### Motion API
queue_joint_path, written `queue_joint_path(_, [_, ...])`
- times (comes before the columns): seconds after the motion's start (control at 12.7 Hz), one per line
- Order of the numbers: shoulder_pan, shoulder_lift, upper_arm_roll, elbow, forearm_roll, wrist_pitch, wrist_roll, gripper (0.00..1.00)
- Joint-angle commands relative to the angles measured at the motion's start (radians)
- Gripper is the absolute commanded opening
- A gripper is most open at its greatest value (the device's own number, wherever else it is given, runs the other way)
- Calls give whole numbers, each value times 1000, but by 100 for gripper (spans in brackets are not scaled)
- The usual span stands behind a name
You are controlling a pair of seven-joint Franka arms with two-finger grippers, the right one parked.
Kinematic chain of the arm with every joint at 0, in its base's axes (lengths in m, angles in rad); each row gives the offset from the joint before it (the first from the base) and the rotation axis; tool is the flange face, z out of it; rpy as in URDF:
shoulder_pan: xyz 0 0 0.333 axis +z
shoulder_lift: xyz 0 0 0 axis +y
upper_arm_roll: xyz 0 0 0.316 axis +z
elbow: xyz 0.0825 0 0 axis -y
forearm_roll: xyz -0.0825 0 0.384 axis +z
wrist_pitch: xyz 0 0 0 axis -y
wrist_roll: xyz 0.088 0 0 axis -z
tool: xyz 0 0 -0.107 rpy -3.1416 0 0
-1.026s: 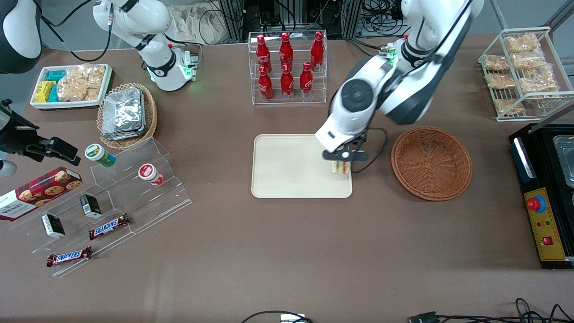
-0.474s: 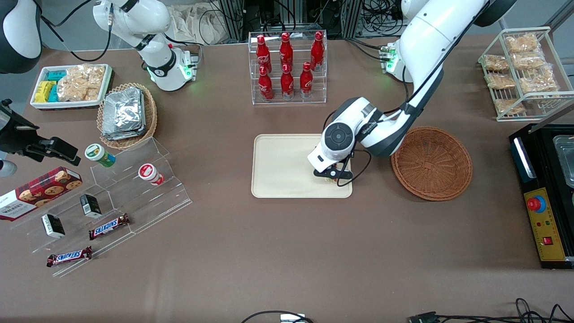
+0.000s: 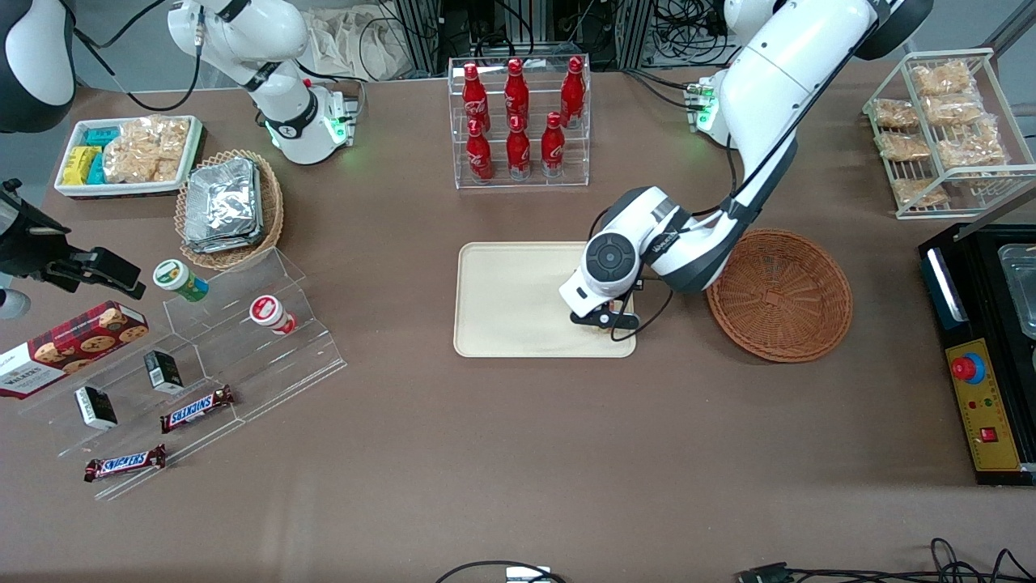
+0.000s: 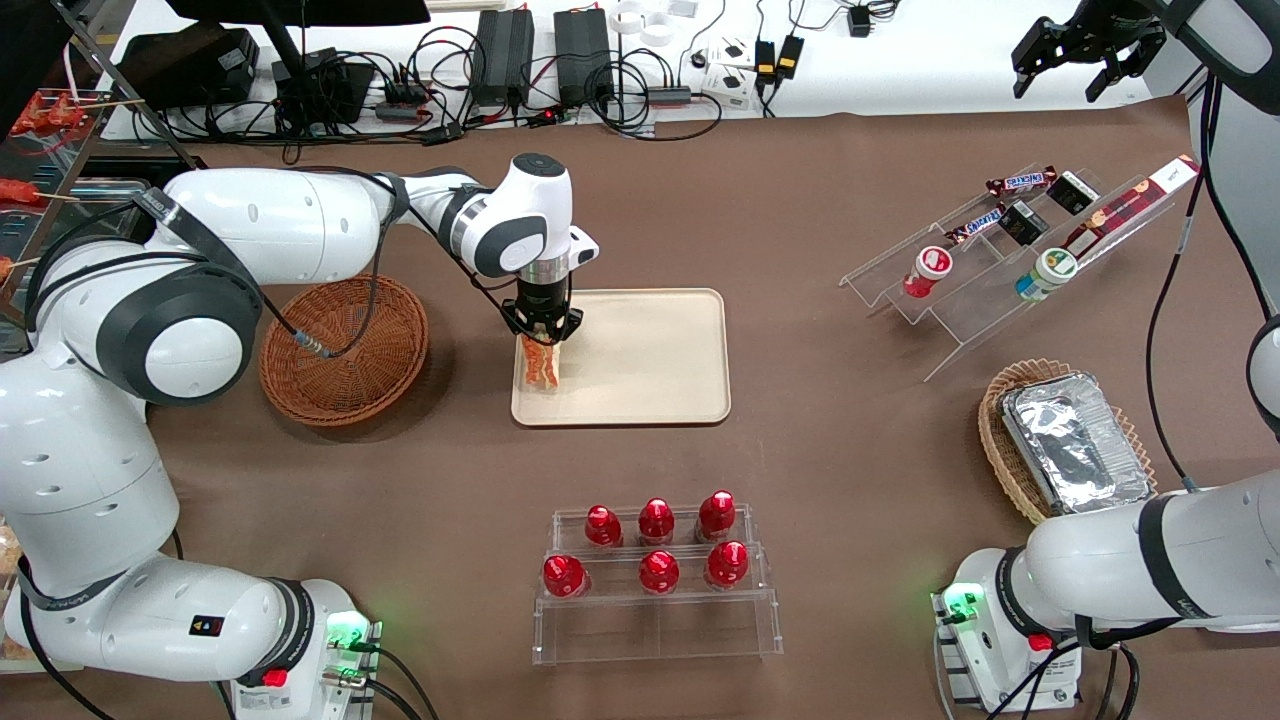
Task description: Place sandwich from basket to tray
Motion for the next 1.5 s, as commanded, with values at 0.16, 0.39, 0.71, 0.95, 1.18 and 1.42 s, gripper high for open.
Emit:
queue_joint_path(0.16, [13,-3,-3,15,7,-9,-19,100])
queue_joint_path(0.39, [62,-57,-9,27,-8,-66,-2,100])
queue_joint_path(0.71, [109,-218,-9,97,-96,-193,3,100])
queue_joint_path(0.95, [134,-304,-7,234,-113,-400,6,100])
queue_joint_path(1.18, [253,-429,-7,277,-212,-492,140,100])
queue_joint_path(1.42, [268,-538,86,273,-219,-587,233,100])
